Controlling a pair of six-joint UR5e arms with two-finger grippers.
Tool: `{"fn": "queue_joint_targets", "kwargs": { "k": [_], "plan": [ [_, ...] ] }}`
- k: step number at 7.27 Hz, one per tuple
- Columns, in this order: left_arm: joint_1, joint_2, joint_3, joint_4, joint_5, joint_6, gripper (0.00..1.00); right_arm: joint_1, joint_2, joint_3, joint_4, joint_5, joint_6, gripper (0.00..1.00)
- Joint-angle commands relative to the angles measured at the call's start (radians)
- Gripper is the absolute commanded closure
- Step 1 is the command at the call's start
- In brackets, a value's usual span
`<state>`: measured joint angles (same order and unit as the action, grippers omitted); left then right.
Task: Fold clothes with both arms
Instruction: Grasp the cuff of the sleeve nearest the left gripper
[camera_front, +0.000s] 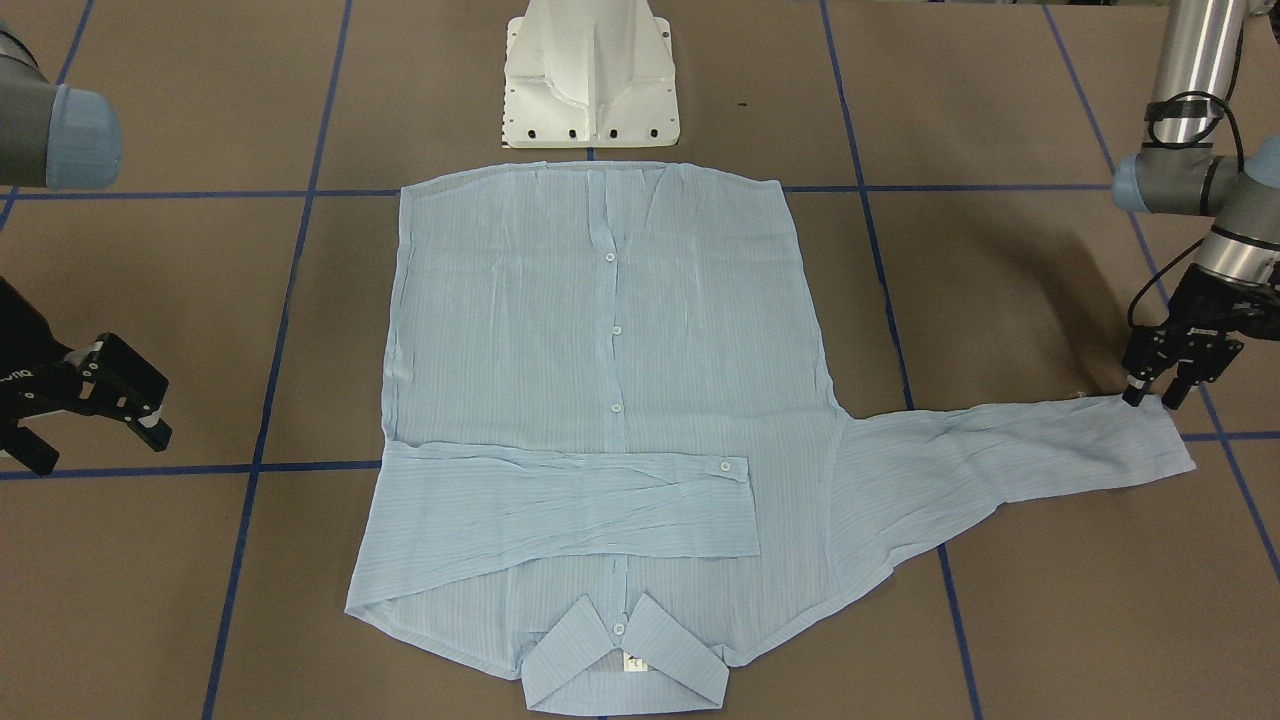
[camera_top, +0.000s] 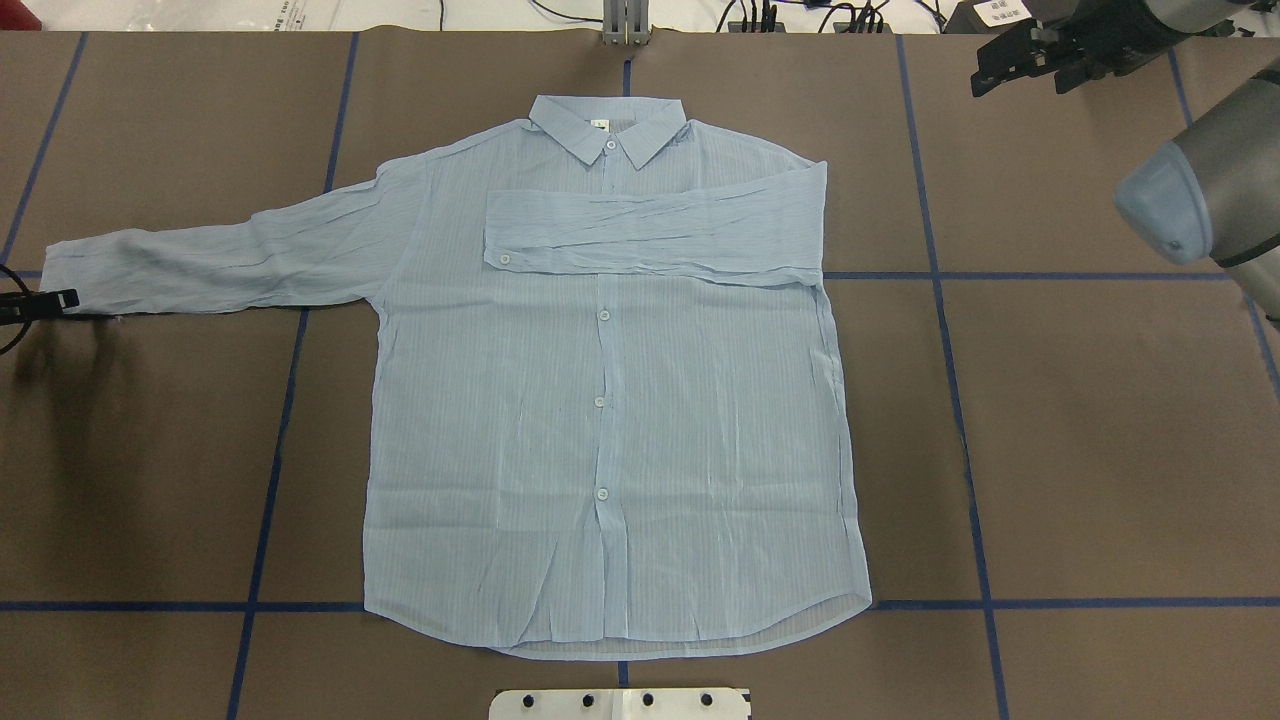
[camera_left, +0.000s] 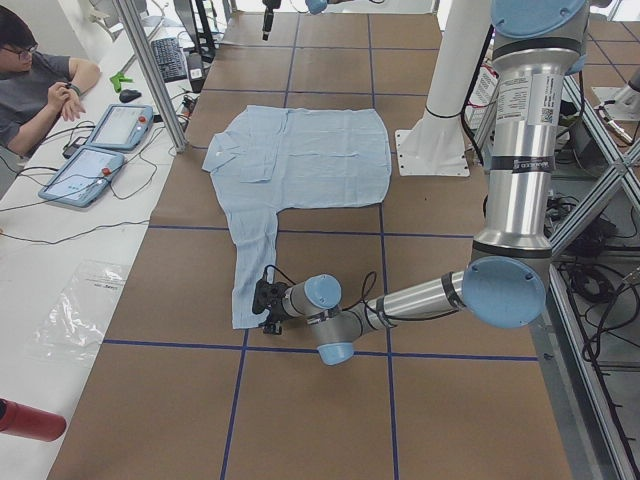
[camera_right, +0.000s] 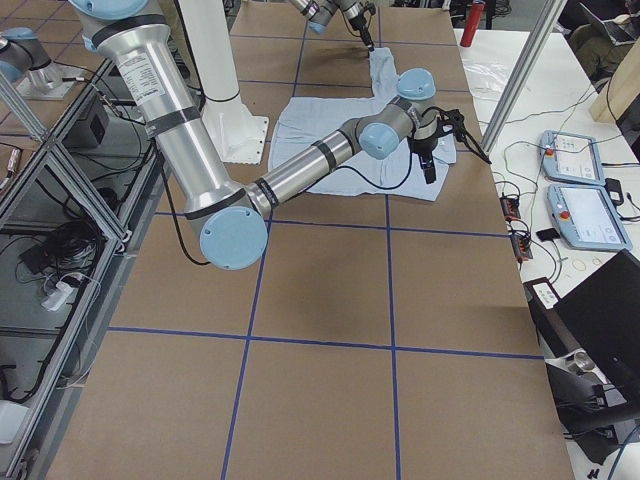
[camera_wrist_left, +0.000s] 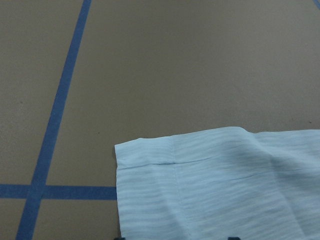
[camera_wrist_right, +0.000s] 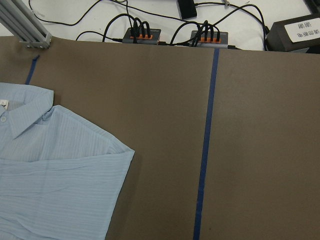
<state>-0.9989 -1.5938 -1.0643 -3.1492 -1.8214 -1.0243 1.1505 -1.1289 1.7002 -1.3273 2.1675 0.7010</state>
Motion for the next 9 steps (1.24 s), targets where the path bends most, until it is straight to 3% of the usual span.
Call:
{"fn": "queue_joint_targets", "kwargs": {
  "k": [1,2,4,7,9],
  "plan": [
    [0.000,0.000,0.001,0.000,0.001,-0.002,0.52,0.000,0.000,-0.001,0.000,0.000,0.000,0.00],
    [0.000,0.000,0.003,-0.002,0.001,-0.002,0.63,0.000,0.000,-0.001,0.000,0.000,0.000,0.00],
    [0.000,-0.001,-0.002,-0.002,-0.001,0.000,1.00,0.000,0.000,-0.001,0.000,0.000,0.000,0.00],
    [-0.001,0.000,-0.046,0.003,-0.013,0.004,1.00,0.000,0.000,0.003,0.000,0.000,0.002,0.00],
    [-0.001,-0.052,-0.098,0.012,-0.073,0.004,1.00,0.000,0.000,0.004,0.000,0.000,0.009,0.00]
  ]
}}
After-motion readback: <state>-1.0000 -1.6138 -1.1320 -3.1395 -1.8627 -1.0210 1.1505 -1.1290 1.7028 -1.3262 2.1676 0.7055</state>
